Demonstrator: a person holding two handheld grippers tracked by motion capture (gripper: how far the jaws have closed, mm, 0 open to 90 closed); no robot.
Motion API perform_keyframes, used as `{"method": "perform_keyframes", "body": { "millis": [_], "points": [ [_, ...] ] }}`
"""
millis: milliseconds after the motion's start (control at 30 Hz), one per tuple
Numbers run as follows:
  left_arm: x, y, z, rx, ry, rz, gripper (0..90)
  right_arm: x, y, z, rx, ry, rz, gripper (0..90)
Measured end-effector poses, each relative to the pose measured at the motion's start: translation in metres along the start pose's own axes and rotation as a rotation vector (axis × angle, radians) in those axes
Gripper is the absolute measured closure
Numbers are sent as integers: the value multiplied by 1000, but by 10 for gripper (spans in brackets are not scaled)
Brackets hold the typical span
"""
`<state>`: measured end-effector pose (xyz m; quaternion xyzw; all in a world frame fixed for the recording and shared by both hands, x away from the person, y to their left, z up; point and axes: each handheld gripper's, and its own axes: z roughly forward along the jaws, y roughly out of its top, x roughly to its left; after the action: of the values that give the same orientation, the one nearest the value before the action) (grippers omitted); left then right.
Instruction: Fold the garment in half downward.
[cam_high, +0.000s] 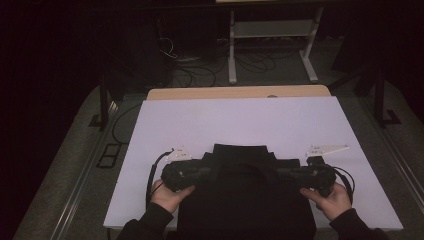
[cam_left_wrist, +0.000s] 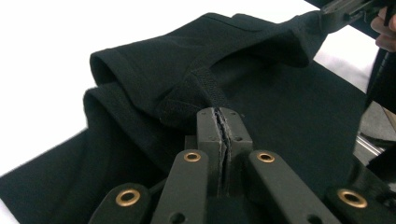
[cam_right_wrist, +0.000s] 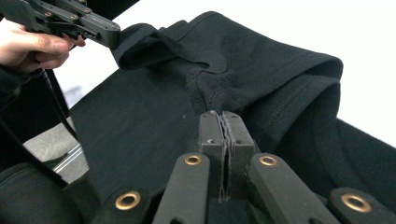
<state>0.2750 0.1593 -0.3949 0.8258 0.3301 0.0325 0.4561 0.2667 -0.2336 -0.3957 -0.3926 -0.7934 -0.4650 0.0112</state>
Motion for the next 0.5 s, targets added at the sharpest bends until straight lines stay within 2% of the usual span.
{"method": "perform_keyframes", "body": {
  "millis": [500],
  "points": [
    [-26,-16,-10,26,-54,26,872,17,-15,-5,57,25,-24,869]
  ]
}}
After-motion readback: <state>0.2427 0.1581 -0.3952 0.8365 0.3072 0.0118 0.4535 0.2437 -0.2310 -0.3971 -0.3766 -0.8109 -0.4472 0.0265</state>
